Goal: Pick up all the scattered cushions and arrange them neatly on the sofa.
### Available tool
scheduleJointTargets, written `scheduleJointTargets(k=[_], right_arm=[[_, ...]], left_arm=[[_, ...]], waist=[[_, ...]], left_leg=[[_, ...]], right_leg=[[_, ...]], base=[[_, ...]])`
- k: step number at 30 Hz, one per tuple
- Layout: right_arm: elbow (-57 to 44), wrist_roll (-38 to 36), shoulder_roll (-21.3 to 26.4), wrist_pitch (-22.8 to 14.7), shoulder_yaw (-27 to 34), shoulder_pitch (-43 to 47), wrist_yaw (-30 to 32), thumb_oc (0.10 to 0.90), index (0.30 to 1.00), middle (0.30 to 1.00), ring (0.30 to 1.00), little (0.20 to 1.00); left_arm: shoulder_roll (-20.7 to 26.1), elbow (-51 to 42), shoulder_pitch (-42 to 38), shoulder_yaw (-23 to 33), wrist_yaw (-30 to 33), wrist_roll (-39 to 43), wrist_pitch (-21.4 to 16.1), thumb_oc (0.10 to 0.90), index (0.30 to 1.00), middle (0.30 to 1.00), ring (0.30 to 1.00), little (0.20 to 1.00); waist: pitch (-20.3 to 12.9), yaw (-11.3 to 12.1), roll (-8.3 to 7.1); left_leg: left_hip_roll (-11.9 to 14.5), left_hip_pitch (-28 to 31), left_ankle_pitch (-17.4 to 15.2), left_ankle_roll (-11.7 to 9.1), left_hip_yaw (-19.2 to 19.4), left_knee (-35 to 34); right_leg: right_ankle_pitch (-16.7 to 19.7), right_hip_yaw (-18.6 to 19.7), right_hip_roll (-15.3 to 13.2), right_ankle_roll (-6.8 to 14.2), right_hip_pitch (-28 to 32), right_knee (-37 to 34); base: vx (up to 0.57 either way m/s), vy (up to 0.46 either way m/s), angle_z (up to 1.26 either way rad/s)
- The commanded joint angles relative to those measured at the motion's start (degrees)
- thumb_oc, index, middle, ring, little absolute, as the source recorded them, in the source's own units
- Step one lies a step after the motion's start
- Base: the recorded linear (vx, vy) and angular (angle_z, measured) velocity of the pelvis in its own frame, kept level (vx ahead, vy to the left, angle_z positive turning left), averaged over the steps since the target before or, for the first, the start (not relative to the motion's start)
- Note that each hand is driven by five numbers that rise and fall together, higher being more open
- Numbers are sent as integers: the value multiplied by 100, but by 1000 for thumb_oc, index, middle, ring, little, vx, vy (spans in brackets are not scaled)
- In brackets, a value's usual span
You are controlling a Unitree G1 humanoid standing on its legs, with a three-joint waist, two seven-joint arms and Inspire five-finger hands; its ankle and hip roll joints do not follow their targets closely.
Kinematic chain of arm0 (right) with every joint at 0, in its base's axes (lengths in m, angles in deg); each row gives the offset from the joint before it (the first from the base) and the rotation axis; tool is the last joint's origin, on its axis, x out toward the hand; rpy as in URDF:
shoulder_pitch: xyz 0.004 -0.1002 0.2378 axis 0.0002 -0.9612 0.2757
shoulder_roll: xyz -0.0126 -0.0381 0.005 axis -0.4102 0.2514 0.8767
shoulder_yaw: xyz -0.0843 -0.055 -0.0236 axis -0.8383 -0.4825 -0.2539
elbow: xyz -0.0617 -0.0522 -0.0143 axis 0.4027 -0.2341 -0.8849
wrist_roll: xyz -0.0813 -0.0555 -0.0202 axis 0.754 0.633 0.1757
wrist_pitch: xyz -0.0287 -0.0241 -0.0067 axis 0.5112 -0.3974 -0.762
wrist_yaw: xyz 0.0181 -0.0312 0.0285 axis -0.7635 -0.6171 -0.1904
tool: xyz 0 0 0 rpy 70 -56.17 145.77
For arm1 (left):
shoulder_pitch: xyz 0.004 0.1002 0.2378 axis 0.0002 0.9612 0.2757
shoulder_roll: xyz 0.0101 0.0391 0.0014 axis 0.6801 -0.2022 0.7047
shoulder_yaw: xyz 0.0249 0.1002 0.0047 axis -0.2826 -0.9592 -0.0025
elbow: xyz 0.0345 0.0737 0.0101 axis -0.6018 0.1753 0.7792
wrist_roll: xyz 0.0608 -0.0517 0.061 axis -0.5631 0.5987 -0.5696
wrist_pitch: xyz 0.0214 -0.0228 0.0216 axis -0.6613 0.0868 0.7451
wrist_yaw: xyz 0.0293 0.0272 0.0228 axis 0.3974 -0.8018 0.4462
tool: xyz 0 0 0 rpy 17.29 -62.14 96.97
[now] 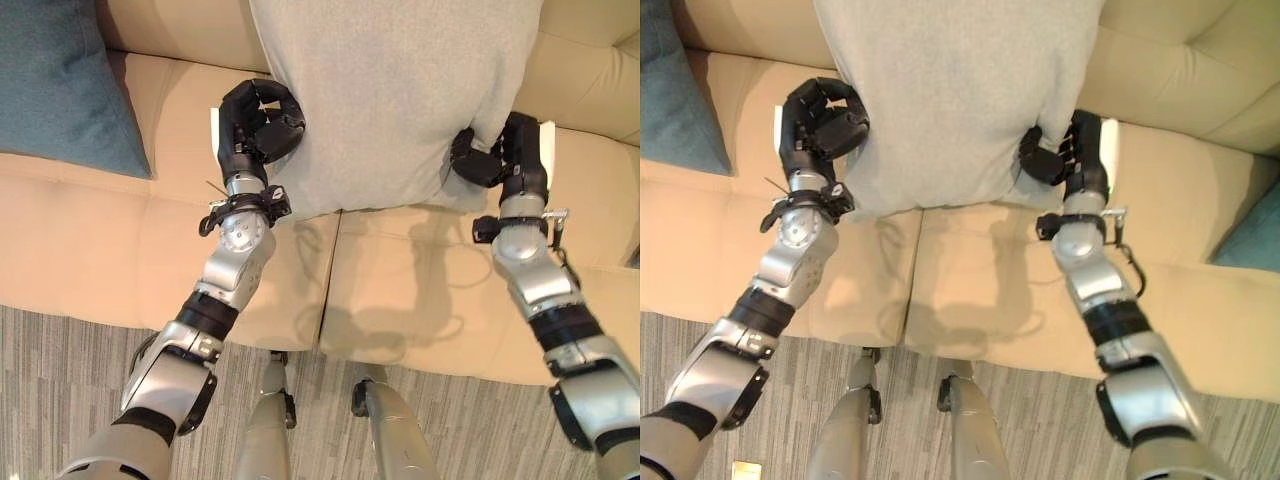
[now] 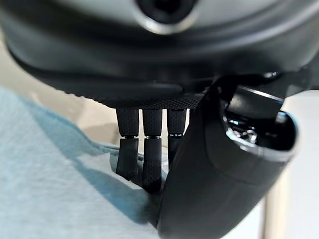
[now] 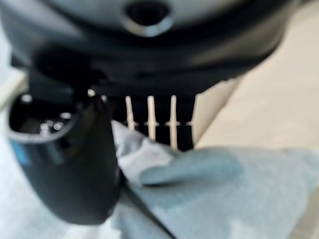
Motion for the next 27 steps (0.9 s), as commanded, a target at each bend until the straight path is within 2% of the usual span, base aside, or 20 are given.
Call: scheduleJointTargets(k=[1,2,6,14,19,27], right_arm=[[-826,537,-366,-1049,80,593,101,400,300,300,300,300],[-815,598,-574,-1097,126,591,196,400,300,300,300,300],[-908,881,-807,-1204,114,798,476,400,300,300,300,300],[-1851,1581,-987,-1458,331,1028,1015,400,300,300,300,300],[-2773,2128,-967,-1513,554,882,1224,400,300,300,300,300],[-4295,2820,-1098,-1819,965,371,1562,400,300,300,300,300]], left_arm=[[-279,-686,-567,-527,-230,-1035,-600,400,300,300,300,300],[-296,-620,-562,-516,-129,-1197,-585,400,300,300,300,300],[-278,-581,-749,-517,123,-1562,-586,400,300,300,300,300],[-304,-1054,-1194,-527,606,-2211,-712,400,300,300,300,300],[-385,-1863,-1235,-467,785,-2528,-825,400,300,300,300,300],[-300,-3139,-1087,-261,1322,-3396,-934,400,300,300,300,300]], waist=[[-461,-91,-125],[-456,-81,-99],[-433,-62,-53],[-483,-90,-5],[-541,-127,9],[-604,-191,31]], left_leg=[[20,234,-604,-286,240,3],[11,219,-598,-279,248,3],[0,144,-573,-262,250,3],[-26,48,-559,-247,247,3],[-41,32,-578,-235,250,3],[-44,-5,-589,-203,275,3]], right_leg=[[-777,304,-21,869,151,19],[-769,318,-30,869,136,19],[-739,346,-59,873,49,19],[-713,401,-74,884,-79,19],[-708,433,-79,898,-104,19],[-668,489,-83,947,-175,19]], base=[[-23,31,-1],[-23,31,0],[-18,17,-2],[-7,23,-5],[-6,3,0],[-10,5,-1]])
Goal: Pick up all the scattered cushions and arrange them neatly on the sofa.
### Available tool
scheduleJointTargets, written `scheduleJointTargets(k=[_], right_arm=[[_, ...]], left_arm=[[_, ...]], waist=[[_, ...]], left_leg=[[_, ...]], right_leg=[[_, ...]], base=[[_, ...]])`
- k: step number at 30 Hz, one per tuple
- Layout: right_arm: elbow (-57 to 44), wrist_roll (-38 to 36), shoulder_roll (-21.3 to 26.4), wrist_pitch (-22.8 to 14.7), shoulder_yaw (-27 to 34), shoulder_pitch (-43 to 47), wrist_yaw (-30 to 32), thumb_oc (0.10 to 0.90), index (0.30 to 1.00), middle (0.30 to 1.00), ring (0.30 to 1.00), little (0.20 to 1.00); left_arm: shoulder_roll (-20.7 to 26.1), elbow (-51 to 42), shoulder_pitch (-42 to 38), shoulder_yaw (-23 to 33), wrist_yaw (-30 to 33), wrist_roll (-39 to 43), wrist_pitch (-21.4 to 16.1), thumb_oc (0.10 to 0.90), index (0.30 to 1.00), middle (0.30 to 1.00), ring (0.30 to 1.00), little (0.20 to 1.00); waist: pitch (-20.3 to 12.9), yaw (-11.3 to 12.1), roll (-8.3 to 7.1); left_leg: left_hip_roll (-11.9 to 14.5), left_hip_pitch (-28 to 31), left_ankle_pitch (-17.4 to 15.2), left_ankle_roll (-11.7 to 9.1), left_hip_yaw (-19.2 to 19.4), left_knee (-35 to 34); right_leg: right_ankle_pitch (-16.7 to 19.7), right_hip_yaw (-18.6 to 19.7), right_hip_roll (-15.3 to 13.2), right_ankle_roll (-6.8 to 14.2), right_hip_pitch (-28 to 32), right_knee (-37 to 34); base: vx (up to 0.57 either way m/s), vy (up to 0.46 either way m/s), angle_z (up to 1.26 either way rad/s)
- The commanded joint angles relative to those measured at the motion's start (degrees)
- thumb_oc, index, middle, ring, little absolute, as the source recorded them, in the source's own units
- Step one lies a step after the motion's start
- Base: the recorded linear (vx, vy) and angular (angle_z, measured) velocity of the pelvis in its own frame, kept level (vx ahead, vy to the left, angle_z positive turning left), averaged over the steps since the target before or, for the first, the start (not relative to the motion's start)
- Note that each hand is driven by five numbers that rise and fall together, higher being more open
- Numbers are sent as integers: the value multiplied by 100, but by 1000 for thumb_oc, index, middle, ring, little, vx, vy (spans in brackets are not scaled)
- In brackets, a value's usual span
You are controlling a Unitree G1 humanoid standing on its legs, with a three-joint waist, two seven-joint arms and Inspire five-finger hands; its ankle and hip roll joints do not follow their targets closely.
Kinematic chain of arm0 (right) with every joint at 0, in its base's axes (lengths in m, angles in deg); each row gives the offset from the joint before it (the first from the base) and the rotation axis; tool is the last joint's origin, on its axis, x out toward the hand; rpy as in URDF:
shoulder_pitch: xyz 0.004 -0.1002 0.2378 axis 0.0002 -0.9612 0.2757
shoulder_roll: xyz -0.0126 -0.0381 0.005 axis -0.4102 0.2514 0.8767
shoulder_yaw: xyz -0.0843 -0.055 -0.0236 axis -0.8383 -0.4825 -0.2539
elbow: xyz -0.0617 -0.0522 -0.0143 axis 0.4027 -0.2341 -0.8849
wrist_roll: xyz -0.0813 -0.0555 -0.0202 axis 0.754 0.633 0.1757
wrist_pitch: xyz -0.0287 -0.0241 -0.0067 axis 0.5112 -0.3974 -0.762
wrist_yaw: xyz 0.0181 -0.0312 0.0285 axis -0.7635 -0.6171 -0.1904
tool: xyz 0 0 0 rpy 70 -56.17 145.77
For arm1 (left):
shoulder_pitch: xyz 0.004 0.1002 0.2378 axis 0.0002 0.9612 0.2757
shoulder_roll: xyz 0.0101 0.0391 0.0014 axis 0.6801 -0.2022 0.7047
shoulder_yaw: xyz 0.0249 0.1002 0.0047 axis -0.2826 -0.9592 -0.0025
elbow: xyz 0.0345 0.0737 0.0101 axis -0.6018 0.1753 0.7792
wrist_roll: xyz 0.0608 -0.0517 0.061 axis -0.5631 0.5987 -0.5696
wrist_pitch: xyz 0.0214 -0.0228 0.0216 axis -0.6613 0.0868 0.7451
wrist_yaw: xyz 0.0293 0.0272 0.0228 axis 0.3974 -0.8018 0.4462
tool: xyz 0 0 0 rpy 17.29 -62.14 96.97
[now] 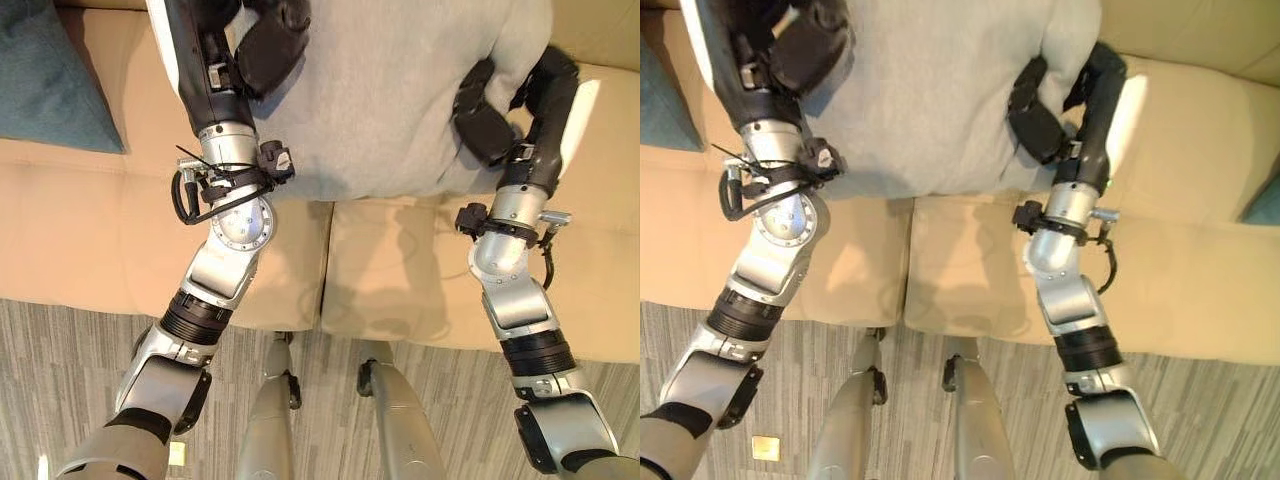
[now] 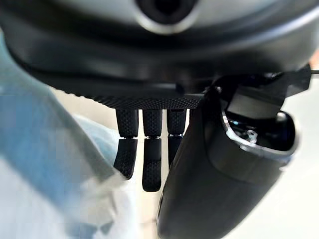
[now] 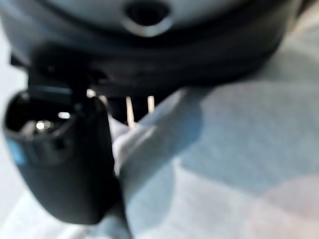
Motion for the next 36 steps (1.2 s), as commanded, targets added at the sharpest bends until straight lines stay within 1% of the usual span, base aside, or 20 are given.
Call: scheduleJointTargets(k=[1,5,9,11,12,13,14,16,19,20,23,24,25,26,27,28,30,31,32,36], right_arm=[[-1872,884,-268,-1670,143,759,482,400,300,300,300,300],[-2303,1041,-277,-1703,188,601,532,400,300,300,300,300],[-2401,1089,-155,-1601,114,463,489,400,300,300,300,300],[-2196,995,-56,-1512,69,360,451,400,300,300,300,300],[-1968,875,30,-1418,62,310,401,400,300,300,300,300],[-1958,869,32,-1423,59,322,403,400,300,300,300,300],[-1829,820,55,-1372,63,312,392,400,300,300,300,300],[-1519,638,133,-1271,99,218,313,400,300,300,300,300],[-1348,514,104,-1199,189,67,269,400,300,300,300,300],[-1349,512,106,-1201,185,65,268,400,300,300,300,300],[-1165,292,6,-1123,278,-67,213,400,300,300,300,300],[-1168,289,7,-1123,275,-67,211,400,300,300,300,300],[-1106,140,-59,-1071,296,-97,180,400,300,300,300,300],[-1097,63,-87,-1057,290,-101,153,400,300,300,300,300],[-1074,-32,-124,-1014,291,-111,109,400,300,300,300,300],[-1030,-181,-169,-958,267,-146,-8,400,300,300,300,300],[-1009,-254,-188,-940,257,-166,-73,400,300,300,300,300],[-957,-387,-243,-899,201,-183,-210,400,300,300,300,300],[-927,-416,-262,-876,184,-182,-257,400,300,300,300,300],[-839,-490,-323,-850,110,-178,-384,400,300,300,300,300]], left_arm=[[-125,-1126,-727,-463,205,-946,-939,400,300,300,300,300],[-22,-1498,-607,-412,352,-1092,-995,400,300,300,300,300],[13,-1563,-379,-430,310,-982,-1012,400,300,300,300,300],[137,-1369,-186,-420,220,-952,-847,400,300,300,300,300],[295,-1084,-58,-331,195,-981,-638,428,342,342,342,342],[297,-1081,-65,-330,196,-982,-638,574,561,561,561,561],[381,-954,21,-240,205,-990,-550,800,900,900,900,900],[412,-500,345,86,366,-888,-393,800,900,900,900,900],[219,-77,813,436,469,-558,-423,800,900,900,900,900],[218,-76,819,442,467,-555,-429,800,900,900,900,900],[-142,623,1329,843,564,298,-582,800,900,900,900,900],[-138,630,1328,849,556,309,-591,800,900,900,900,900],[-355,892,1509,952,449,998,-764,800,900,900,900,900],[-423,1034,1553,966,274,1404,-852,800,900,900,900,900],[-496,1220,1626,966,4,1931,-926,800,900,900,900,900],[-544,1482,1760,833,-470,2549,-862,800,900,900,900,900],[-512,1587,1826,752,-688,2680,-795,800,900,900,900,900],[-513,1707,1990,520,-1136,3043,-670,800,900,900,900,900],[-516,1779,2036,423,-1286,3128,-606,800,900,900,900,900],[-514,1924,2063,164,-1595,3219,-436,800,900,900,900,900]], waist=[[-1032,-133,-159],[-1078,-152,-162],[-1105,-172,-177],[-1120,-169,-190],[-1117,-133,-200],[-1107,-142,-208],[-1101,-127,-221],[-1067,-81,-253],[-1034,-57,-267],[-1030,-66,-270],[-1022,-59,-321],[-1020,-68,-325],[-1018,-75,-347],[-1015,-89,-355],[-1012,-98,-361],[-1011,-114,-347],[-1002,-123,-342],[-988,-139,-329],[-988,-145,-327],[-988,-166,-323]], left_leg=[[-36,321,-608,-224,119,4],[-30,288,-603,-215,136,4],[-18,296,-597,-206,170,4],[-17,331,-599,-196,182,4],[0,374,-643,-195,179,4],[-10,358,-601,-191,179,4],[-11,351,-584,-188,180,4],[-9,360,-559,-190,173,4],[9,421,-595,-203,173,4],[0,405,-554,-199,173,4],[16,425,-582,-203,171,4],[7,406,-542,-199,171,4],[19,428,-577,-195,175,4],[10,409,-536,-189,174,4],[15,406,-532,-190,170,4],[24,457,-575,-188,162,4],[26,473,-573,-186,164,4],[28,500,-575,-178,175,4],[30,505,-577,-176,183,4],[35,501,-578,-176,197,4]], right_leg=[[-714,307,-77,867,224,19],[-700,315,-82,882,193,19],[-684,321,-88,888,198,19],[-675,320,-99,885,222,19],[-708,308,-88,887,263,19],[-672,309,-97,881,247,19],[-664,299,-103,877,245,19],[-652,281,-110,857,269,19],[-694,256,-90,840,338,19],[-660,256,-98,834,323,19],[-688,247,-73,815,365,19],[-655,247,-82,811,348,19],[-688,247,-65,798,383,19],[-652,241,-76,789,365,19],[-656,226,-79,779,380,19],[-691,232,-63,763,437,19],[-686,227,-64,755,453,19],[-683,234,-61,746,480,19],[-681,236,-64,746,485,19],[-675,241,-64,746,476,19]], base=[[0,0,0],[0,0,0],[0,0,0],[0,0,0],[0,0,0],[-18,-17,-4],[-37,-14,-5],[-20,-29,-4],[0,0,0],[0,0,0],[0,0,0],[0,0,0],[-18,-6,4],[0,0,0],[0,0,0],[30,-4,2],[25,16,6],[20,27,6],[0,0,0],[0,0,0]])
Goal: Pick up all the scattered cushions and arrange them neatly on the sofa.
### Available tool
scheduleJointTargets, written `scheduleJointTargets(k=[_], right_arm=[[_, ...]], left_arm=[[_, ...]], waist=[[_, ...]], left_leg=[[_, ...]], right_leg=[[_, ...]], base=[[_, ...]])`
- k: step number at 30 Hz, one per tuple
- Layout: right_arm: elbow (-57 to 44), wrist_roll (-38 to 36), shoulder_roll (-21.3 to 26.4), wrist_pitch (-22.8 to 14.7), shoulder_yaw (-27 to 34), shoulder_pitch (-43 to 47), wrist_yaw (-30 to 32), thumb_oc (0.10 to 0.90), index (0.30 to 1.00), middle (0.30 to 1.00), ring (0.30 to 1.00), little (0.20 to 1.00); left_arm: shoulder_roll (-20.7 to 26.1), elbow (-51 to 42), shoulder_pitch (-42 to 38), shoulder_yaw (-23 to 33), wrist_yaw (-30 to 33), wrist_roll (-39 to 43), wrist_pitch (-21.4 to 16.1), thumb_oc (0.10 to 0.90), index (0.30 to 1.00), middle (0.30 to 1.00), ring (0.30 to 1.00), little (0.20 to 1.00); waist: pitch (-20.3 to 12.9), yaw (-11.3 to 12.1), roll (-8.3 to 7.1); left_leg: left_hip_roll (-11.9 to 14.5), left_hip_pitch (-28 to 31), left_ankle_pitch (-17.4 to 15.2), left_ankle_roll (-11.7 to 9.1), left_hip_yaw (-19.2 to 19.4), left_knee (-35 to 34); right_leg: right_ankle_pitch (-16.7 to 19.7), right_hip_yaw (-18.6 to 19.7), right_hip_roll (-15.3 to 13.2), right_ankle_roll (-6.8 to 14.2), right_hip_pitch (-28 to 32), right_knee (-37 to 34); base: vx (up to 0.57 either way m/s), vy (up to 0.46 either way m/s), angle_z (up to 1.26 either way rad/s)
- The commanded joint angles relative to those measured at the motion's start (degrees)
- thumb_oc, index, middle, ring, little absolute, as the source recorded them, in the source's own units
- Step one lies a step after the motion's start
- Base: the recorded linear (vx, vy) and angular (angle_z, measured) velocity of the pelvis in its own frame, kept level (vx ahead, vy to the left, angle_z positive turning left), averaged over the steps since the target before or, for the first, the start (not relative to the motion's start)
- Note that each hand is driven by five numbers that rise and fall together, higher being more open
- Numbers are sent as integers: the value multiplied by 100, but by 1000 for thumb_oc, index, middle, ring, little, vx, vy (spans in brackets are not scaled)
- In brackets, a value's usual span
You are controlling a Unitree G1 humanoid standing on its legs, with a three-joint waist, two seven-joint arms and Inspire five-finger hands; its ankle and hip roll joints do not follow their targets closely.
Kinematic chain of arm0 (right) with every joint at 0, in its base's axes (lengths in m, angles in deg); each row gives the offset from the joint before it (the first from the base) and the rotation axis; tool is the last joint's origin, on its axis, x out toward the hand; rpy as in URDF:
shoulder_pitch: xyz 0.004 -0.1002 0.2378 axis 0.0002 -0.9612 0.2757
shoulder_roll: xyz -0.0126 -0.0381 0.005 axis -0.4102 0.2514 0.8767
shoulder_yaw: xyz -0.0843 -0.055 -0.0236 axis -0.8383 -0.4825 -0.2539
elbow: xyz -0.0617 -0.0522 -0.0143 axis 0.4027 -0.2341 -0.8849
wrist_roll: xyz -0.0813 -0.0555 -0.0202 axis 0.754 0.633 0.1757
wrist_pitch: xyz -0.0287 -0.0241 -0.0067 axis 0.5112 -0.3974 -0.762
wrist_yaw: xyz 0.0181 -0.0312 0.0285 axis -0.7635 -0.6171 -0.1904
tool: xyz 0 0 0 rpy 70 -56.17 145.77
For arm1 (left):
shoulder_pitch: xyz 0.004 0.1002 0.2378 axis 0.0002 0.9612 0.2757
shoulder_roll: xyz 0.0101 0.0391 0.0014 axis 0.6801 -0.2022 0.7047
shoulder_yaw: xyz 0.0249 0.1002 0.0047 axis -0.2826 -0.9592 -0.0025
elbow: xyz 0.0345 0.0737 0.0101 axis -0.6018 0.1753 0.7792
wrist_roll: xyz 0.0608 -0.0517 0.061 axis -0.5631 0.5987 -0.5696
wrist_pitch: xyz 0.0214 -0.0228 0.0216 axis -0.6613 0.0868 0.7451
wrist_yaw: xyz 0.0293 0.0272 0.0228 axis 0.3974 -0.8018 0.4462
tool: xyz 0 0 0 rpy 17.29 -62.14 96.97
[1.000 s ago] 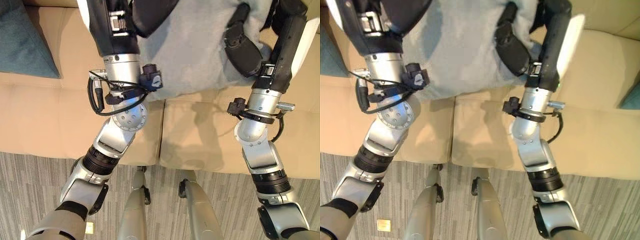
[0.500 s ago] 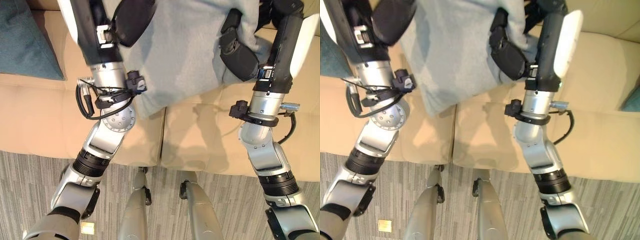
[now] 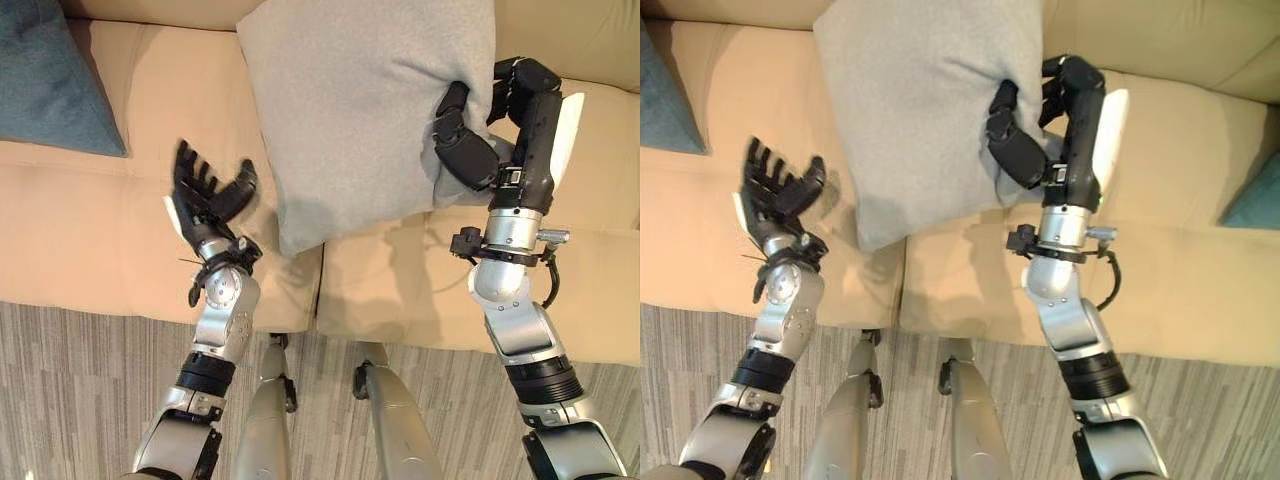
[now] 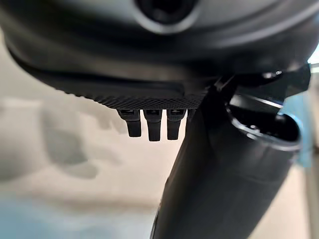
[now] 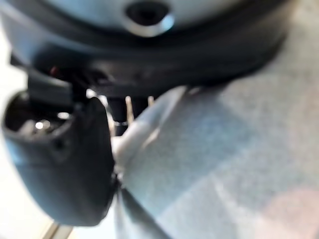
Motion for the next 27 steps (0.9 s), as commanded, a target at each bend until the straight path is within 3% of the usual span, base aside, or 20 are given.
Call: scheduleJointTargets(k=[1,9,10,11,22,27], right_arm=[[-535,-273,-400,-752,252,448,137,400,300,300,300,300],[-398,-358,-545,-708,94,507,48,400,300,300,300,300],[-375,-356,-563,-705,63,506,38,400,300,300,300,300],[-343,-362,-580,-696,7,530,16,400,300,300,300,300],[-416,-288,-477,-703,66,335,-43,400,300,300,300,300],[-693,-482,-729,-926,256,-434,-186,400,300,300,300,300]], left_arm=[[103,193,-236,-381,-649,-27,-187,800,900,900,900,900],[-150,424,-629,-904,-1211,669,-120,800,900,900,900,900],[-179,417,-643,-962,-1272,723,-116,767,851,851,851,851],[-240,397,-743,-1021,-1261,788,-171,400,300,300,300,300],[-143,-446,-719,-954,-1246,937,-451,400,300,300,300,300],[-14,-1682,-327,-1037,-1333,429,-560,400,300,300,300,300]], waist=[[-1077,-136,-174],[-1020,-227,-194],[-1015,-235,-195],[-1013,-243,-196],[-1032,-229,-162],[-1008,-239,-151]], left_leg=[[32,193,-570,-182,195,5],[51,204,-564,-185,218,5],[51,220,-567,-184,225,5],[47,237,-569,-180,233,5],[46,365,-600,-166,283,5],[32,365,-583,-144,277,5]], right_leg=[[-684,189,-88,741,157,20],[-684,205,-89,743,165,20],[-678,208,-90,741,171,20],[-679,216,-86,736,179,20],[-695,237,-83,724,267,20],[-674,222,-101,745,279,20]], base=[[0,0,0],[0,0,0],[0,0,0],[0,0,0],[-1,0,-4],[0,0,0]])
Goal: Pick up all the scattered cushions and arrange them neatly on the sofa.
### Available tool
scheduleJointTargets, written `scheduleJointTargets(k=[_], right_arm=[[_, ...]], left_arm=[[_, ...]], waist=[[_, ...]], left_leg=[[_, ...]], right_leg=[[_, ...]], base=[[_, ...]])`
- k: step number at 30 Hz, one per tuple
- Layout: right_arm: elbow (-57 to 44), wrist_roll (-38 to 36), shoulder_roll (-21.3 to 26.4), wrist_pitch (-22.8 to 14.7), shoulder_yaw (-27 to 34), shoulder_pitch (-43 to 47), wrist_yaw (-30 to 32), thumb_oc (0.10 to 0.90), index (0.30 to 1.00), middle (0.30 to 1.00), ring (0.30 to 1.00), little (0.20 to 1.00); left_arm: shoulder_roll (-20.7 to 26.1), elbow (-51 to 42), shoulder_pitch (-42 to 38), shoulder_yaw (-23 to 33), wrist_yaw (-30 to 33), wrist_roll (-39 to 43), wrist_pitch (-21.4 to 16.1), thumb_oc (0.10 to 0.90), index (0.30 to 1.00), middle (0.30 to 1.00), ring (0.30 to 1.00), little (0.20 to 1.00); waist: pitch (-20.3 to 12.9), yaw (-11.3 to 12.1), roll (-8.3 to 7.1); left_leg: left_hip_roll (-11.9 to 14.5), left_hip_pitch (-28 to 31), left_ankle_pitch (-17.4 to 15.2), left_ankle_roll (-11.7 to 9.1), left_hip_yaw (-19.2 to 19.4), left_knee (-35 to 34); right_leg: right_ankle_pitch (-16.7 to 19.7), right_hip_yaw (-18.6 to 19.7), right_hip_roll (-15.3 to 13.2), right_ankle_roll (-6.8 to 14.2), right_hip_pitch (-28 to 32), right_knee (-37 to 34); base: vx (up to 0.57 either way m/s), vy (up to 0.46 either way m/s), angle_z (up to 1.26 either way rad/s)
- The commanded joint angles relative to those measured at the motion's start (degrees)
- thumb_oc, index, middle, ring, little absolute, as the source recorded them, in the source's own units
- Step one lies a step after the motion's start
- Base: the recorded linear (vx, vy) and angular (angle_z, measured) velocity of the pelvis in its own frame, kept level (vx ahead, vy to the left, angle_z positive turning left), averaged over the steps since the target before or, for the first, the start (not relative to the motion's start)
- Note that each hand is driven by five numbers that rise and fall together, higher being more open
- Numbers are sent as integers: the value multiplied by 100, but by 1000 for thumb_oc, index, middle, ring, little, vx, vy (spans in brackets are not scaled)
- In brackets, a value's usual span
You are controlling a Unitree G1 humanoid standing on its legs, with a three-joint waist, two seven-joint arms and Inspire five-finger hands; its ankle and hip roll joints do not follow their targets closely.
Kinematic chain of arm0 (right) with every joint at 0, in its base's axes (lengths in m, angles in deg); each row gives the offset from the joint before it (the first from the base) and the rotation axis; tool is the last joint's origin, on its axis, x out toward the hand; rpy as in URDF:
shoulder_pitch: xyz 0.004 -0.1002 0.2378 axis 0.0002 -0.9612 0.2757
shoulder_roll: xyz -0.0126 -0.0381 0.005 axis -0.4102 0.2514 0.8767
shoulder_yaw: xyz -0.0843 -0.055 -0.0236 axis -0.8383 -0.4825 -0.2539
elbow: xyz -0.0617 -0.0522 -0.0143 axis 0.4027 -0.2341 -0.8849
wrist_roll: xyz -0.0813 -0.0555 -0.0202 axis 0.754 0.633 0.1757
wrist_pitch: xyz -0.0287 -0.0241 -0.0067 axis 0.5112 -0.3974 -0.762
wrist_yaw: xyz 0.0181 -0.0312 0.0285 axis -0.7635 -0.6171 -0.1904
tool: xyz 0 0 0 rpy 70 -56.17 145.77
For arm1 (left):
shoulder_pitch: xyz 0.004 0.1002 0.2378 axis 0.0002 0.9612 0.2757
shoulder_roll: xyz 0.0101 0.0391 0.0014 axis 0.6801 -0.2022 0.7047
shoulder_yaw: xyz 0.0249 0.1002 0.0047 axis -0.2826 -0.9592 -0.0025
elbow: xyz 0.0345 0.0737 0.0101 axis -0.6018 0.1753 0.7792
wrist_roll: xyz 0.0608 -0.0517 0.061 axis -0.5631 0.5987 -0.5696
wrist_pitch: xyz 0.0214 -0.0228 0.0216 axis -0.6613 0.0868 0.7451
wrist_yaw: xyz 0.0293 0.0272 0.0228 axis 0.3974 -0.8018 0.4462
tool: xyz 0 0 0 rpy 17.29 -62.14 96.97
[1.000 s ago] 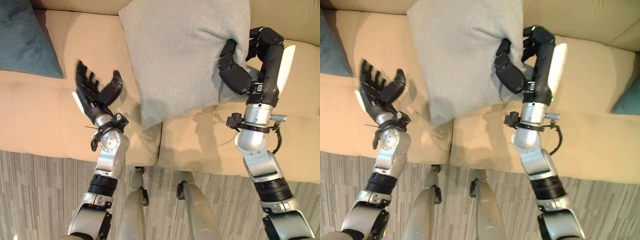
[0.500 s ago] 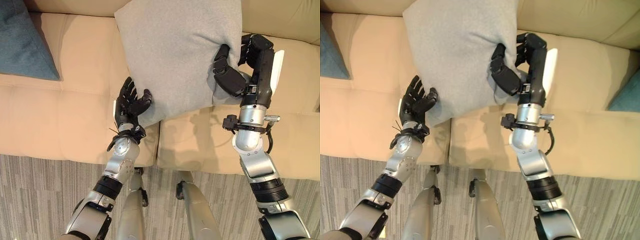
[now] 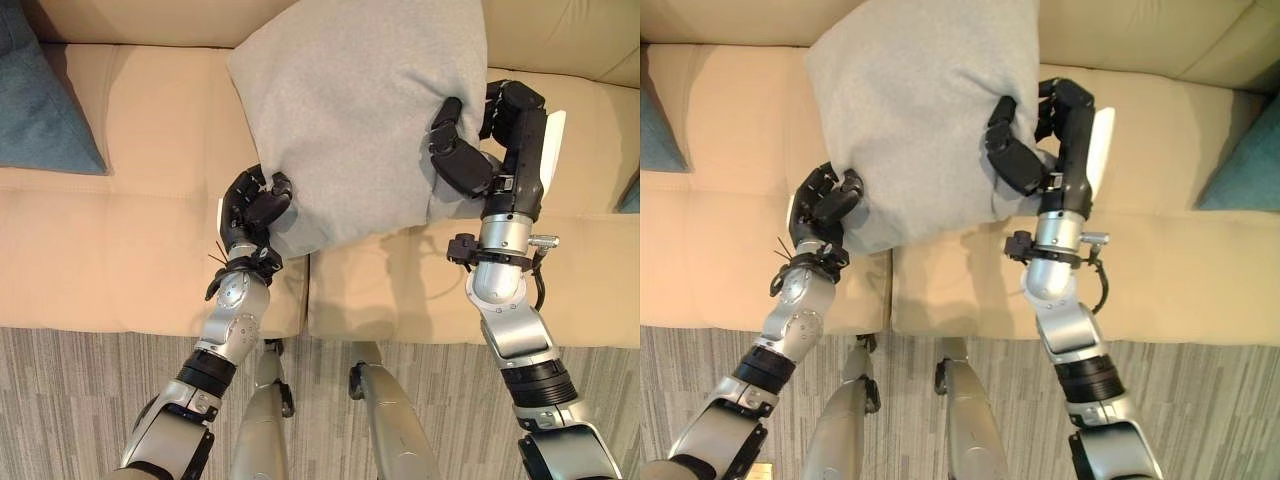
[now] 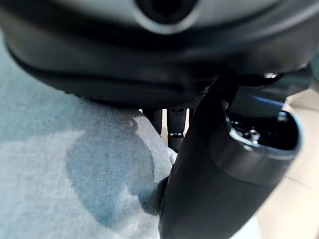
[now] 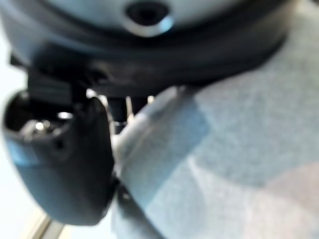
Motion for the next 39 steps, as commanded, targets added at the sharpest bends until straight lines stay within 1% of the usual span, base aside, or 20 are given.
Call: scheduleJointTargets(k=[1,7,8,10,11,13,16,22,23,24,26,27,28,29,31,32,33,35,38,39], right_arm=[[-778,-162,-453,-1132,-82,-162,-68,400,300,300,300,300],[-1297,-18,-525,-1370,-68,-539,-187,400,300,300,300,300],[-1556,137,-479,-1455,-41,-534,-129,400,300,300,300,300],[-1562,140,-484,-1451,-40,-532,-129,400,300,300,300,300],[-1953,382,-370,-1572,-48,-401,-49,400,300,300,300,300],[-2084,461,-317,-1593,-34,-347,-24,400,300,300,300,300],[-2513,724,-121,-1693,-4,-108,47,400,300,300,300,300],[-2443,863,112,-1649,-149,737,285,400,300,300,300,300],[-2131,876,252,-1581,-283,1243,439,400,300,300,300,300],[-2123,876,254,-1584,-285,1254,443,400,300,300,300,300],[-1329,852,462,-1402,-580,2036,654,400,300,300,300,300],[-1288,852,472,-1417,-592,2087,672,400,300,300,300,300],[-679,787,608,-1285,-789,2588,801,400,300,300,300,300],[-644,784,617,-1300,-797,2634,814,400,300,300,300,300],[-43,716,704,-1181,-986,3125,945,400,300,300,300,300],[684,616,785,-1062,-1259,3617,1048,400,300,300,300,300],[722,610,792,-1079,-1269,3666,1058,400,300,300,300,300],[1554,412,900,-980,-1580,4257,1146,400,300,300,300,300],[2843,3,777,-736,-1804,4787,1204,400,300,300,300,300],[2861,-2,779,-745,-1809,4810,1205,400,300,300,300,300]], left_arm=[[-319,-1377,-207,-668,-773,-701,-692,400,300,300,300,300],[-179,-2109,-170,-816,-741,-1379,-774,400,300,300,300,300],[-30,-2411,-244,-776,-673,-1749,-863,400,300,300,300,300],[-24,-2420,-244,-777,-664,-1758,-858,400,300,300,300,300],[193,-2811,-474,-702,-471,-2281,-1018,400,300,300,300,300],[277,-2936,-582,-685,-411,-2453,-1053,400,300,300,300,300],[641,-3342,-998,-531,-98,-3214,-1160,400,300,300,300,300],[809,-3206,-1752,-549,396,-3659,-1181,400,300,300,300,300],[812,-2947,-2127,-614,577,-3748,-1168,400,300,300,300,300],[814,-2942,-2135,-613,578,-3749,-1170,400,300,300,300,300],[737,-2195,-2711,-755,853,-3767,-1055,400,300,300,300,300],[736,-2166,-2752,-754,860,-3770,-1068,400,300,300,300,300],[702,-1524,-3127,-888,1015,-3771,-942,400,300,300,300,300],[701,-1496,-3167,-889,1020,-3770,-955,400,300,300,300,300],[698,-773,-3586,-1009,1128,-3758,-851,400,300,300,300,300],[704,126,-4092,-1210,1200,-3746,-676,400,300,300,300,300],[703,161,-4138,-1212,1201,-3741,-693,400,300,300,300,300],[741,925,-4664,-1382,1187,-3665,-582,400,300,300,300,300],[751,1990,-5380,-1604,1066,-3398,-441,400,300,300,300,300],[752,2008,-5401,-1606,1061,-3391,-450,400,300,300,300,300]], waist=[[-1026,-24,-85],[-1022,-47,-120],[-1045,-32,-128],[-1047,-40,-139],[-1118,-16,-149],[-1146,-22,-161],[-1344,-9,-167],[-1544,6,-197],[-1557,27,-215],[-1554,25,-216],[-1600,90,-226],[-1579,84,-228],[-1589,125,-223],[-1572,118,-227],[-1546,146,-220],[-1499,185,-202],[-1478,179,-207],[-1372,220,-186],[-1166,281,-144],[-1155,280,-143]], left_leg=[[18,183,-609,-156,146,5],[21,189,-593,-152,159,5],[40,245,-636,-162,166,5],[27,220,-599,-157,165,5],[56,321,-655,-173,171,5],[49,327,-629,-171,172,5],[62,482,-708,-180,187,5],[42,569,-748,-168,184,5],[23,545,-703,-163,186,5],[20,539,-697,-161,185,5],[24,510,-709,-175,181,5],[13,484,-670,-170,181,5],[29,455,-677,-186,182,5],[17,426,-636,-181,181,5],[29,360,-601,-192,168,5],[49,301,-582,-216,153,5],[38,275,-545,-212,151,5],[55,230,-535,-228,138,5],[82,98,-436,-257,134,5],[83,97,-435,-257,133,5]], right_leg=[[-712,127,-113,746,176,19],[-700,146,-135,766,184,19],[-737,145,-122,780,231,19],[-708,147,-135,778,207,19],[-757,152,-125,791,298,19],[-737,156,-135,790,301,19],[-802,178,-121,801,450,19],[-821,178,-125,800,539,19],[-781,174,-137,795,509,19],[-777,173,-140,796,503,19],[-778,158,-136,787,462,19],[-745,160,-146,783,437,19],[-760,149,-141,780,407,19],[-728,150,-153,776,380,19],[-716,133,-156,774,313,19],[-722,128,-142,771,274,27],[-690,129,-152,768,252,22],[-688,114,-141,780,212,30],[-666,92,-139,792,104,39],[-666,91,-139,791,103,39]], base=[[0,0,0],[-6,0,0],[0,0,0],[0,0,0],[38,-3,-2],[2,3,-2],[66,3,-4],[20,-1,0],[0,0,0],[0,0,0],[0,0,0],[0,0,0],[0,0,0],[0,0,0],[-16,-6,0],[-20,-17,5],[-13,-17,6],[-14,-6,2],[-23,-21,-1],[-14,-34,-2]])
